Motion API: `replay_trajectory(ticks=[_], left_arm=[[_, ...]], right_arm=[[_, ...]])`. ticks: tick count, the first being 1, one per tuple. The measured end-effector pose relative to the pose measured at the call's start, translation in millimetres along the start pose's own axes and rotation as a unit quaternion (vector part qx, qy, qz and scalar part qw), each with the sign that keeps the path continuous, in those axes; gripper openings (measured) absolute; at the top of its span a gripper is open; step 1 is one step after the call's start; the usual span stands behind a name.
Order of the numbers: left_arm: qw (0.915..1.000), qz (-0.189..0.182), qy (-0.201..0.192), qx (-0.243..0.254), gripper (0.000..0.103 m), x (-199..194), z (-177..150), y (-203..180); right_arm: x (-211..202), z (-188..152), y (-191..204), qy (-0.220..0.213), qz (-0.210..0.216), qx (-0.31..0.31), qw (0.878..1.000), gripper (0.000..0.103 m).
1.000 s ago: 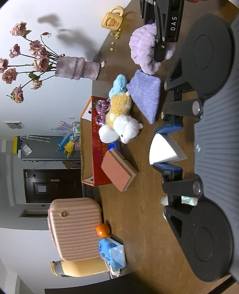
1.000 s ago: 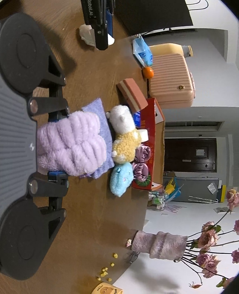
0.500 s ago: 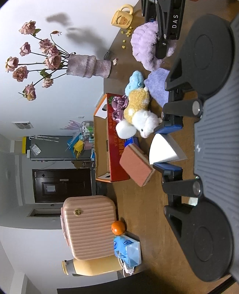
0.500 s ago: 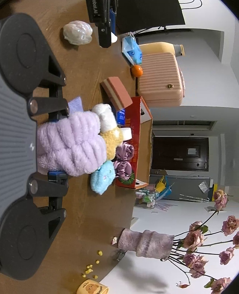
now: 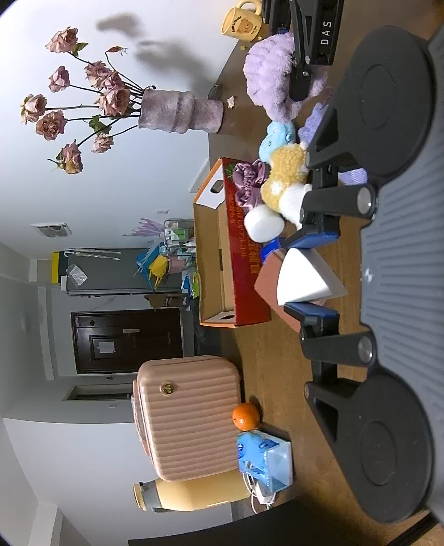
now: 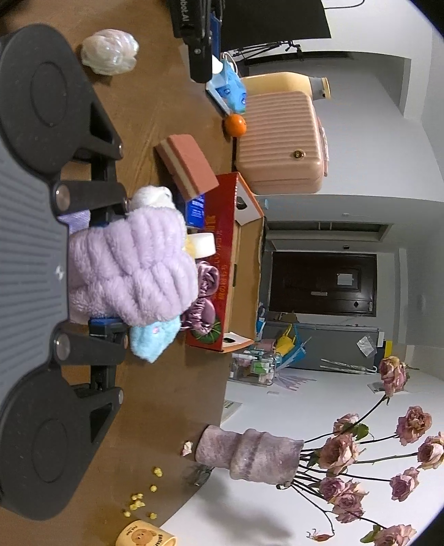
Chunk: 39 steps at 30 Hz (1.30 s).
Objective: Organize soft objects
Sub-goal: 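Lift and carry the headband and sponge toward the cardboard box with both grippers, then lower both held items into the box and open both grippers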
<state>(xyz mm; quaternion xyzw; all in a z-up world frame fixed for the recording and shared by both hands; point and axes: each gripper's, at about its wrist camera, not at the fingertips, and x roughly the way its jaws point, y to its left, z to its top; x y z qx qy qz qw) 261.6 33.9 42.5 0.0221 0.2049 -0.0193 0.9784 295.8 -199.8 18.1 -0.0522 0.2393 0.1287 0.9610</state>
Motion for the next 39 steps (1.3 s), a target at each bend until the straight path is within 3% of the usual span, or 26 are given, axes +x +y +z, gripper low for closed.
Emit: replay_trajectory(ticks=[23, 39], left_arm=[[0.9993, -0.01, -0.025, 0.025, 0.034, 55.0, 46.3, -6.2], [0.9994, -0.004, -0.032, 0.014, 0.034, 112.7, 88.9, -7.9]], right_arm=[[53.2, 52.9, -8.5, -0.038, 0.0, 0.002, 0.999, 0.041], [100.2, 94.6, -12.7, -0.067, -0.001, 0.004, 0.998, 0.041]])
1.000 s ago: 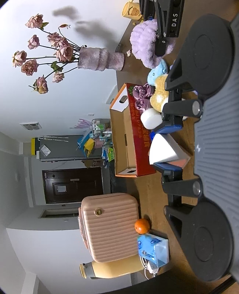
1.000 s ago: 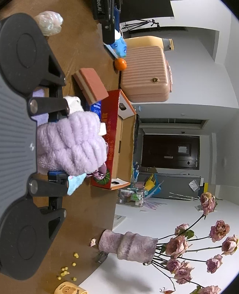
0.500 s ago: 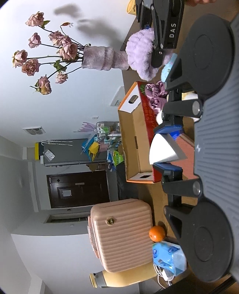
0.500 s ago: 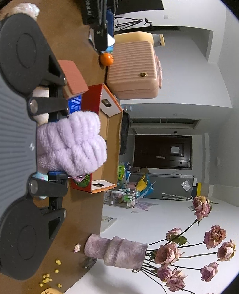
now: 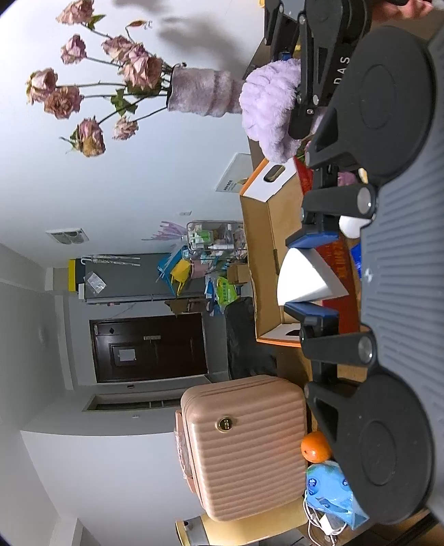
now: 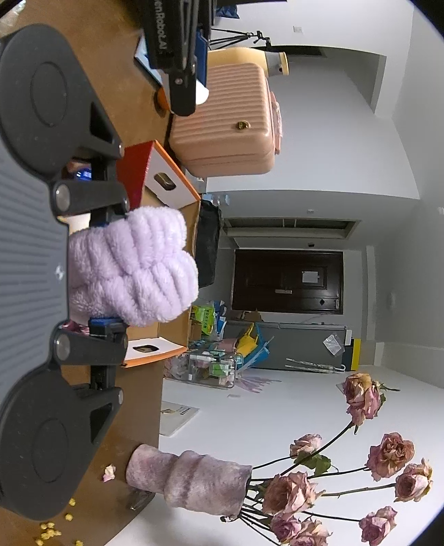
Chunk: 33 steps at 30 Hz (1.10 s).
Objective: Organize soft objects
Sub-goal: 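Lower both held items into the box and open both grippers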
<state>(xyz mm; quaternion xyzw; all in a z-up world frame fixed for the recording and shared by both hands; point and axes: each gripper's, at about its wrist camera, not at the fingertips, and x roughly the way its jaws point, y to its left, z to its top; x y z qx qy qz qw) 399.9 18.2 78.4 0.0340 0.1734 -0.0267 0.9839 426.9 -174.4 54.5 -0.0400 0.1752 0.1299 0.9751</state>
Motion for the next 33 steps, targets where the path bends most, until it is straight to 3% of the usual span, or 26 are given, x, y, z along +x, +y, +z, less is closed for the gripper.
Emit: replay_trajectory(ticks=[21, 33], left_arm=[[0.9954, 0.067, 0.058, -0.036, 0.034, 113.9, 35.0, 12.2], [0.9904, 0.098, 0.081, -0.052, 0.034, 188.8, 23.7, 13.8]], right_arm=[[79.9, 40.3, -23.8, -0.007, -0.017, 0.018, 1.0, 0.041], [150.8, 38.5, -32.7, 0.038, -0.02, 0.032, 0.999, 0.041]])
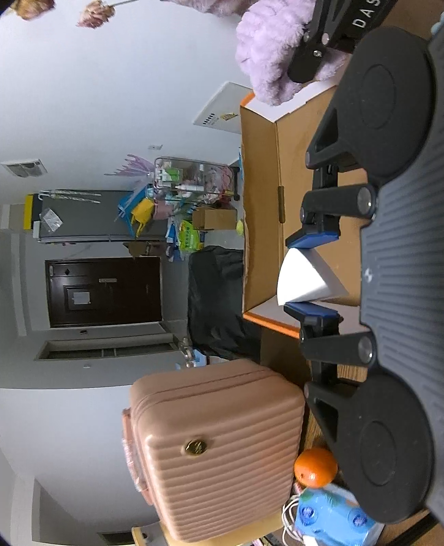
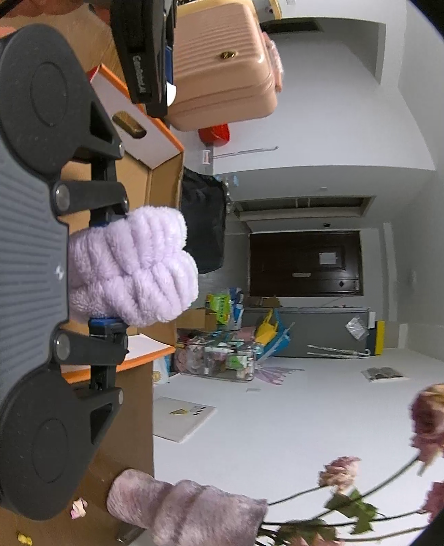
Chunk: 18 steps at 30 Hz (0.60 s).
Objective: Organize soft objects
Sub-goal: 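Lower both held items into the box and open both grippers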
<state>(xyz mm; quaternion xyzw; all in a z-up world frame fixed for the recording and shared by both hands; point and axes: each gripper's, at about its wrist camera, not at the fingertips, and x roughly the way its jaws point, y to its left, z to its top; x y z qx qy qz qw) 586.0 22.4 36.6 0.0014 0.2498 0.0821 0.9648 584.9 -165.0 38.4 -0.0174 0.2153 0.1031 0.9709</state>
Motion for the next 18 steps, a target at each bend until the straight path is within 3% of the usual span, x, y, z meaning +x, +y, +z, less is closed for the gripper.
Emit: replay_trajectory(ticks=[10, 18], left_arm=[[0.9999, 0.017, 0.0, -0.003, 0.034, 36.5, -22.5, -5.6], [0.9999, 0.001, -0.003, -0.012, 0.034, 41.3, -29.1, -6.2]], right_arm=[[35.8, -16.8, -11.4, 0.024, -0.003, 0.014, 1.0, 0.041], [51.6, -28.0, -14.8, 0.029, 0.0, 0.021, 0.999, 0.042]])
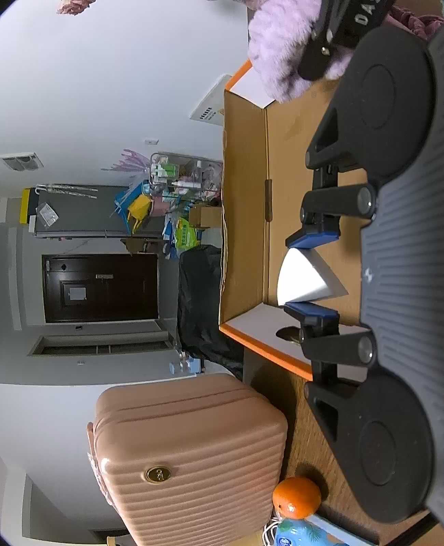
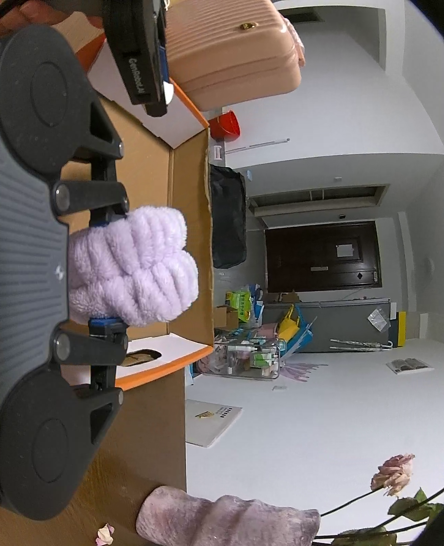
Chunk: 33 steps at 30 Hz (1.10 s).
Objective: Organize soft objects
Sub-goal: 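Lower both held items into the box and open both grippers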
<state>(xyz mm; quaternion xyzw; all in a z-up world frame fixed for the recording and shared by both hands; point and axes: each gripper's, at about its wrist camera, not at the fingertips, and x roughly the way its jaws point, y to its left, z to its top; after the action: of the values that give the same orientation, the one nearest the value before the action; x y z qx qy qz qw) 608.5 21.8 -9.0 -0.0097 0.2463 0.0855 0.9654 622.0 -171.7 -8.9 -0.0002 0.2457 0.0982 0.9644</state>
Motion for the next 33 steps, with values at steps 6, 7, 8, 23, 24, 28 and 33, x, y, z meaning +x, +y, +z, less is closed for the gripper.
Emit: replay_trajectory(ticks=[6, 7, 8, 23, 24, 28, 33], left_arm=[[1.0, -0.006, -0.006, -0.006, 0.038, 0.1, 0.3, 4.9], [1.0, -0.001, -0.008, -0.006, 0.041, -0.7, 0.2, 5.2], [0.9999, 0.0, -0.01, -0.006, 0.045, -1.7, -0.3, 5.8], [0.9991, 0.027, -0.025, -0.022, 0.103, -8.0, 2.8, 5.9], [0.9991, 0.027, -0.025, -0.022, 0.103, -8.1, 2.6, 6.3], [0.9991, 0.027, -0.022, -0.025, 0.103, -7.6, 2.9, 7.5], [0.9991, 0.025, -0.019, -0.029, 0.103, -5.8, 3.3, 9.3]], right_arm=[[4.9, -0.8, 3.8, 0.003, -0.002, -0.006, 1.0, 0.049], [4.6, -1.2, 4.7, 0.002, -0.003, -0.007, 1.0, 0.052], [3.9, -0.9, 4.5, 0.003, -0.002, -0.007, 1.0, 0.061], [0.4, -2.2, 0.8, -0.001, -0.009, 0.007, 1.0, 0.103], [0.3, -2.1, 1.1, -0.001, -0.009, 0.007, 1.0, 0.103], [0.6, -1.5, 0.9, -0.002, -0.009, 0.006, 1.0, 0.103], [0.2, -1.3, -0.6, -0.003, -0.011, 0.006, 1.0, 0.103]])
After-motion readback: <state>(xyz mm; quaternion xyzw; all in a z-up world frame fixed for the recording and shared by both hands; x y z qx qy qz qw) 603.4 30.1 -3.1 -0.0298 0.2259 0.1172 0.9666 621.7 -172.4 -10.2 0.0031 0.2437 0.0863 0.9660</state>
